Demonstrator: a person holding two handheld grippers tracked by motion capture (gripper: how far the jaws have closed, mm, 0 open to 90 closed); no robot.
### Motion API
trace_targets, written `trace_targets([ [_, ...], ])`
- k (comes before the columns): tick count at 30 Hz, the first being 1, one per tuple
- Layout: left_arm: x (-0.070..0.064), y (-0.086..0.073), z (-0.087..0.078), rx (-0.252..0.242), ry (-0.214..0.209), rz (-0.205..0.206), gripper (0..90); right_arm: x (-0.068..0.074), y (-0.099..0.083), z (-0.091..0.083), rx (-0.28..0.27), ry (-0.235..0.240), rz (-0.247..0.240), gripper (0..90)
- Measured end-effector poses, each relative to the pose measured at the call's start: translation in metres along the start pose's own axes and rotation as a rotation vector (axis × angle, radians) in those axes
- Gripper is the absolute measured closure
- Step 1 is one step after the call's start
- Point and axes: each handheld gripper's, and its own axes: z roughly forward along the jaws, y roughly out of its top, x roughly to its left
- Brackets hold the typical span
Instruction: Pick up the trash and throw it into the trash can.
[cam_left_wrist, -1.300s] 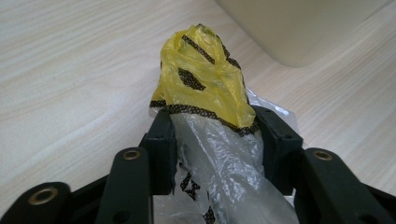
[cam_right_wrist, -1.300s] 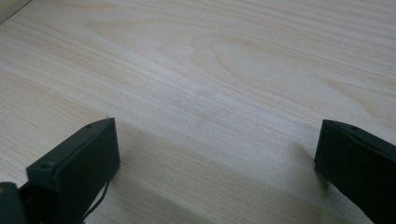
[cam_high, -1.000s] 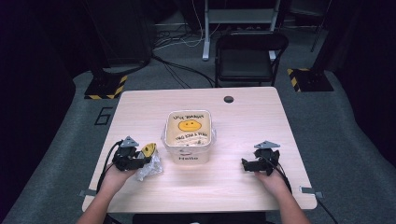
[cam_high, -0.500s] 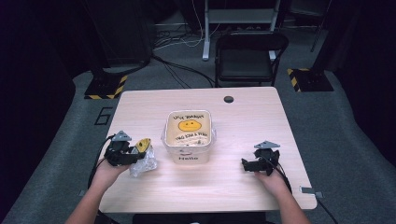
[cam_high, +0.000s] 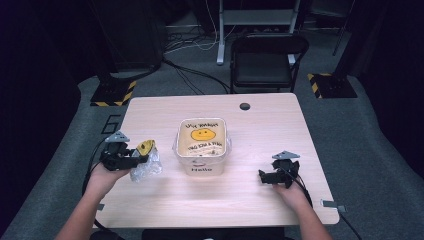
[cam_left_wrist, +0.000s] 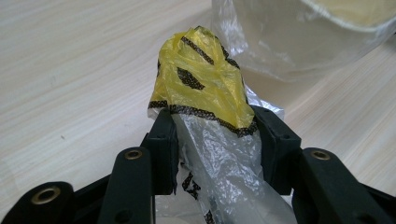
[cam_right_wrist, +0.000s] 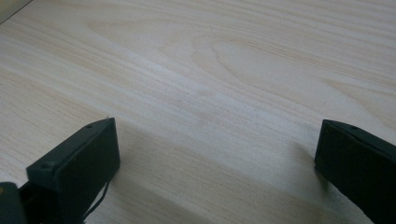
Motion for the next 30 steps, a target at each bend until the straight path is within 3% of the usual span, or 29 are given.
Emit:
trace_targets([
  [12,0.002,0.025,-0.023,-0.039,-0.023,0.013,55.9,0.000,0.000,0.000,-0.001,-0.001,0.002,0.0],
  [16,0.000,0.036,-0.025,-0.043,-0.033,0.017,56.0,0.000,0.000,0.000,-0.001,0.000,0.000,0.0],
  [30,-0.019,0.076,-0.022,-0.041,-0.046,0.094,56.0,0.000,0.000,0.000,0.000,0.000,0.000,0.0],
])
